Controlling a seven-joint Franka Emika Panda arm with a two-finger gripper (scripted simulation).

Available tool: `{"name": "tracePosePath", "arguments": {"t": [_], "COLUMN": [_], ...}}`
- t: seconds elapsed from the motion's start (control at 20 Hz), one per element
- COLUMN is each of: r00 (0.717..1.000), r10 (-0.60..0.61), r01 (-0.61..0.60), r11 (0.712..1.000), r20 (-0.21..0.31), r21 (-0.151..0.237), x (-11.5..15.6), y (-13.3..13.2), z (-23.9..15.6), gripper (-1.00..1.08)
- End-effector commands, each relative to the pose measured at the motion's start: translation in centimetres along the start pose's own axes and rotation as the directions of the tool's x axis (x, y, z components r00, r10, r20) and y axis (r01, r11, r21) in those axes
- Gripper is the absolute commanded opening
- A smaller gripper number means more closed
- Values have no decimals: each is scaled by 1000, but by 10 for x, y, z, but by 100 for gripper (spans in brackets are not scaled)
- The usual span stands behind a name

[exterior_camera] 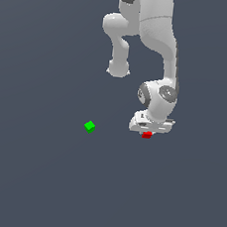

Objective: Stack the red cube on top of the green cube.

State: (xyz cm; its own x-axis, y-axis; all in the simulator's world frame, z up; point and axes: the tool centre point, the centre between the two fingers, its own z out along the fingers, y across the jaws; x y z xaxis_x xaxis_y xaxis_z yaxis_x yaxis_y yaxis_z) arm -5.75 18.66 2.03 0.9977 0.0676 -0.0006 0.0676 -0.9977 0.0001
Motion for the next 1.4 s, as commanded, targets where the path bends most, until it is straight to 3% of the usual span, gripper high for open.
{"name": "tracePosePath", "arguments": {"t": [0.0,0.55,1.35], "r00": [1000,1000,1000], "r10": [1,0,0], "r01": [-1,0,0], "r11": [1000,1000,1000], "r20": [-1,0,-1], "r21": [0,0,0], "x": [0,0,-1], "y": [0,0,0], "z": [0,-11,-97], "gripper": [-100,-100,-100]}}
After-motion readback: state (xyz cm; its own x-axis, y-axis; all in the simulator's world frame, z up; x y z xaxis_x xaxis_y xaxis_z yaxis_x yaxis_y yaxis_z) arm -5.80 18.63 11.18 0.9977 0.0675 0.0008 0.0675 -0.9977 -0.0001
